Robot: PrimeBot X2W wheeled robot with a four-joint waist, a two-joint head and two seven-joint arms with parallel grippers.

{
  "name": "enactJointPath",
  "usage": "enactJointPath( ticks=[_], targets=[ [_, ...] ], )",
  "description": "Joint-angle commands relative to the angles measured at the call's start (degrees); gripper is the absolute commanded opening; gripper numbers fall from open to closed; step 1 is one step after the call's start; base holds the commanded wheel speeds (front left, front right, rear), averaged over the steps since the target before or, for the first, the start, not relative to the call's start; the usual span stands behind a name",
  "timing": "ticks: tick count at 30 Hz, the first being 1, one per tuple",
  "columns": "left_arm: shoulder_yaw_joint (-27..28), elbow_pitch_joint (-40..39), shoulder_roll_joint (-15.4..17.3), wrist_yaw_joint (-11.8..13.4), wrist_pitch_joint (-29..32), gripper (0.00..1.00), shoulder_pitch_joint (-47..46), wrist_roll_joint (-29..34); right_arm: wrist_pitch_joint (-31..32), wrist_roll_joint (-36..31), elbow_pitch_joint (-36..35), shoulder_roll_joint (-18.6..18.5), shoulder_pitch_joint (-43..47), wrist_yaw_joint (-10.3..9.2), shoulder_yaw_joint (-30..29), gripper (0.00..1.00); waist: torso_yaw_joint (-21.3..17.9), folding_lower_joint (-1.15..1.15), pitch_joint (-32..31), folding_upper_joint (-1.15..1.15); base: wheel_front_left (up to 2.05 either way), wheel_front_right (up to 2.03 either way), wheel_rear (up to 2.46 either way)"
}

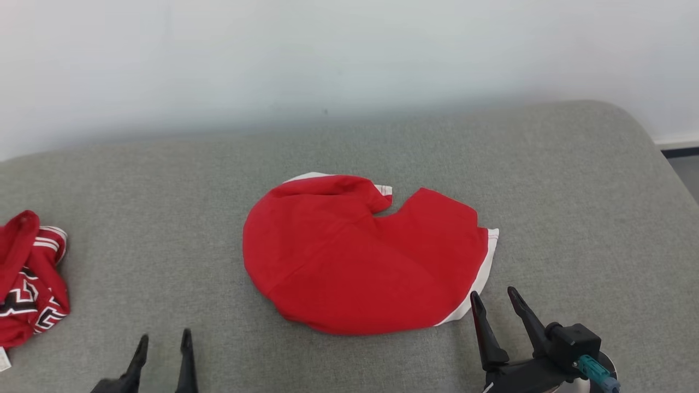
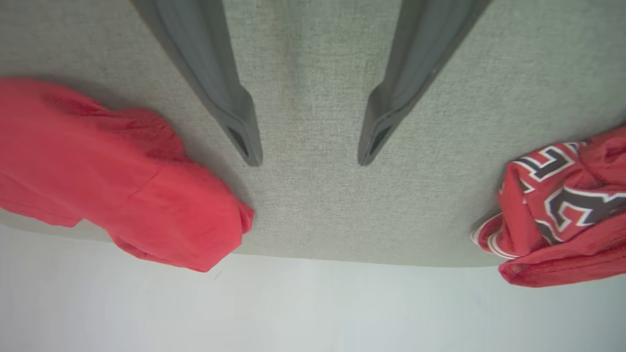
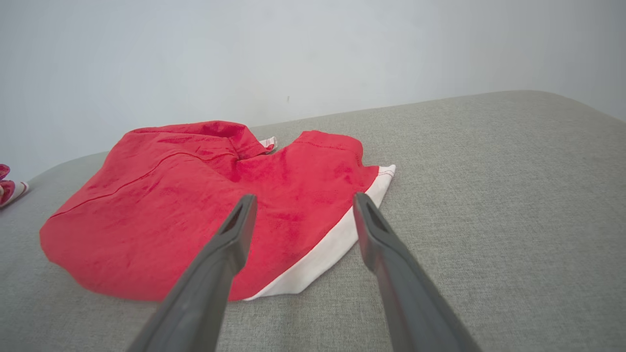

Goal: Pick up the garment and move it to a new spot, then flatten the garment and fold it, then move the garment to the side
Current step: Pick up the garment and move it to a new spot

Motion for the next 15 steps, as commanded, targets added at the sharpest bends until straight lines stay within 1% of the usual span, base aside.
enactJointPath(
  ticks=[1, 9, 15],
  targets=[
    [0.8, -0.7, -0.2, 0.2, -0.2, 1.0, 1.1, 0.2, 0.0, -0.6, -0.2, 0.2, 0.8, -0.14, -0.1, 1.0, 0.7, 0.01, -1.2, 0.0, 0.0, 0.0, 0.0],
    [2.6, -5.2, -0.4, 0.0, -0.2, 1.0, 6.4, 2.5, 0.0, -1.7, -1.0, 0.5, 2.4, -0.14, -2.3, 1.0, 1.3, 0.01, -3.4, 0.0, 0.0, 0.0, 0.0],
    [1.5, -6.0, -0.4, -0.1, -0.2, 1.0, 8.2, 1.0, 0.0, -2.2, -1.3, 0.9, 3.5, -0.14, -3.1, 1.0, 1.2, 0.01, -4.0, 0.0, 0.0, 0.0, 0.0]
  ],
)
